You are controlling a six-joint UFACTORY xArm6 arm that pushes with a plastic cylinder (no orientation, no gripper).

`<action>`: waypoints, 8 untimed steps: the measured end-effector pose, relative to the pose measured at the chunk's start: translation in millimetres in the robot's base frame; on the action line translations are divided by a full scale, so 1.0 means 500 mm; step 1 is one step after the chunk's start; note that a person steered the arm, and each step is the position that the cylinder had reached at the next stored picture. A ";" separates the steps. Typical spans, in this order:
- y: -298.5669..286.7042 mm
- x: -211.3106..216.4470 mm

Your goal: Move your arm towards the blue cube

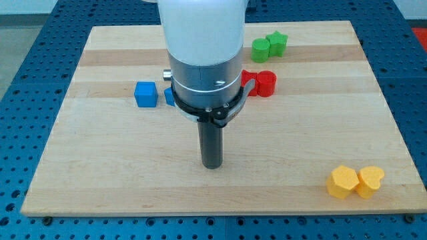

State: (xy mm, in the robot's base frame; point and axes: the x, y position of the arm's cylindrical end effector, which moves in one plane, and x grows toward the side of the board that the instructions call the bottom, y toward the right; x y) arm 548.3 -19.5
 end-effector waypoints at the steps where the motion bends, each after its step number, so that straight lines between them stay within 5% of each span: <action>1: -0.027 0.000; 8: -0.287 -0.133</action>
State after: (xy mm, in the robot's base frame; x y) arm 482.0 -163.2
